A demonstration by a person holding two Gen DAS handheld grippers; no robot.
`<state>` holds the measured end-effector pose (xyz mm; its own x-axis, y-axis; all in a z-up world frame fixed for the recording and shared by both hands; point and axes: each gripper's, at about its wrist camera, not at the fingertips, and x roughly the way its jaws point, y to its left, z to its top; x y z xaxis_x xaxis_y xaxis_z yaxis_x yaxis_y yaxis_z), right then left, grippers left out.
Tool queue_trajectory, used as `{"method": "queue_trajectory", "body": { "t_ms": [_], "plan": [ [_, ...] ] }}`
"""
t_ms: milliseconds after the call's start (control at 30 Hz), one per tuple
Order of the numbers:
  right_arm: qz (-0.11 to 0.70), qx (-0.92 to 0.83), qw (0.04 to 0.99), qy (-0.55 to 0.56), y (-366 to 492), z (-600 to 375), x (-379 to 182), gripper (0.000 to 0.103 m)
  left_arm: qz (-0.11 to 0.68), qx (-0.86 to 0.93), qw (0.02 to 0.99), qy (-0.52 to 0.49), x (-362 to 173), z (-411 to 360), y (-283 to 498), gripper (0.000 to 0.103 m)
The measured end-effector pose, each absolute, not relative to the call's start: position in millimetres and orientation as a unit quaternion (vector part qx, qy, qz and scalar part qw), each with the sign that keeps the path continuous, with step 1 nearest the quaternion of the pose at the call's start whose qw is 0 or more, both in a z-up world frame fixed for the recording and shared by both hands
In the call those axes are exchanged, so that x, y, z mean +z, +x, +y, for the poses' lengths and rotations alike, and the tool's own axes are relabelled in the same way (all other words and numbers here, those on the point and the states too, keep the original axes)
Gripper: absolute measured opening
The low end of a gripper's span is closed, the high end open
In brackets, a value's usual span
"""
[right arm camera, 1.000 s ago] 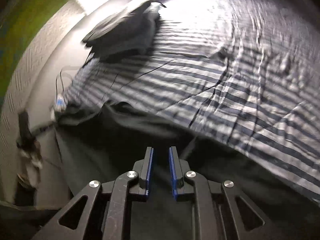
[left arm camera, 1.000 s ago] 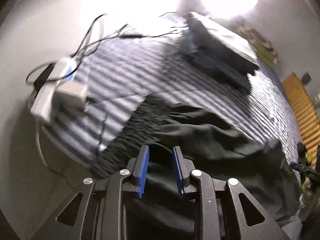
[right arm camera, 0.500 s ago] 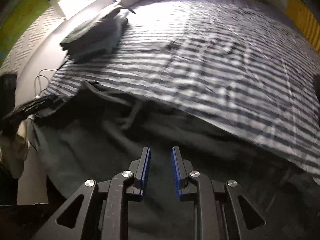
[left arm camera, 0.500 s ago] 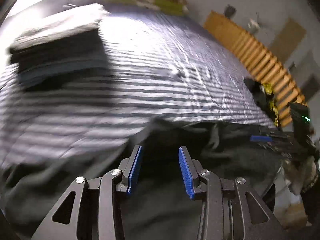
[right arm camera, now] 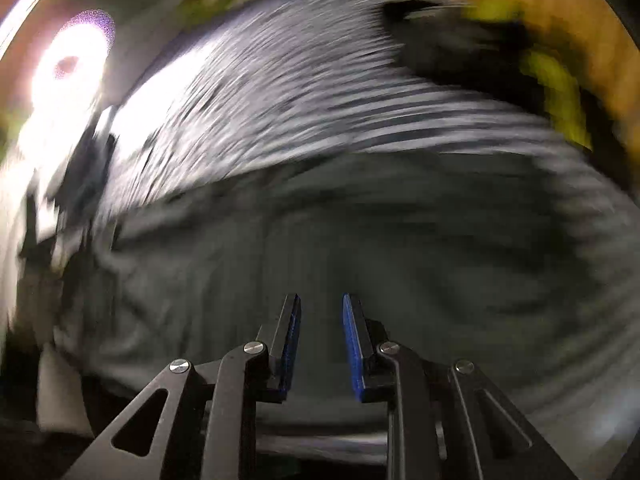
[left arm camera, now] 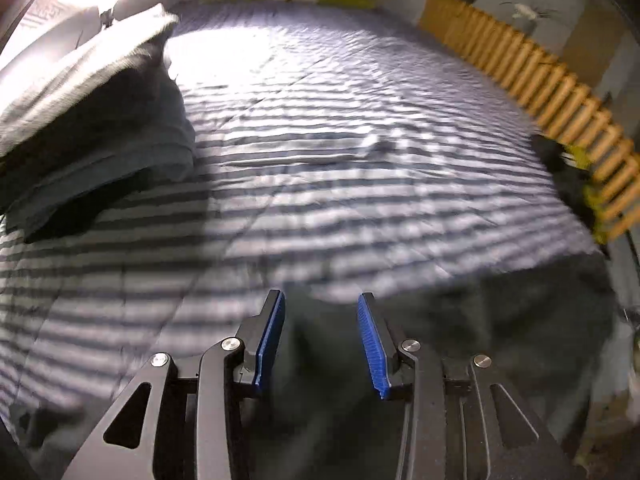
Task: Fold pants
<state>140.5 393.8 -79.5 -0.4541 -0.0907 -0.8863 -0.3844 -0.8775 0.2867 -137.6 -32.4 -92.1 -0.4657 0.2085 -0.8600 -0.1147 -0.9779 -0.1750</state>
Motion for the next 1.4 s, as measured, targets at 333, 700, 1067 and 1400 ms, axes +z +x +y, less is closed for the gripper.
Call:
{"method": "queue_trajectory", "body": {
  "t_ms": [333, 700, 1067, 1400],
  "plan": [
    [0.365, 0.798, 0.233, -0.420, 210, 518, -89, 0.042, -0.035, 0.811, 0.201, -0.548, -97, 14, 11, 0.042],
    [0.276, 0.823, 0.220, -0.445, 198, 509, -77, 0.032, 0.051, 0.783, 0.204, -0.586, -129, 55, 30, 0.047],
    [0.286, 0.798, 0.211, -0.487, 169, 542, -99, 0.042, 0.066, 0.772, 0.207, -0.597, -129, 67, 22, 0.047],
    [0.244, 0.792, 0.266, -0.492, 181, 537, -97, 0.048, 0.063, 0.781, 0.213, -0.584, -120, 61, 22, 0.047]
  ]
}}
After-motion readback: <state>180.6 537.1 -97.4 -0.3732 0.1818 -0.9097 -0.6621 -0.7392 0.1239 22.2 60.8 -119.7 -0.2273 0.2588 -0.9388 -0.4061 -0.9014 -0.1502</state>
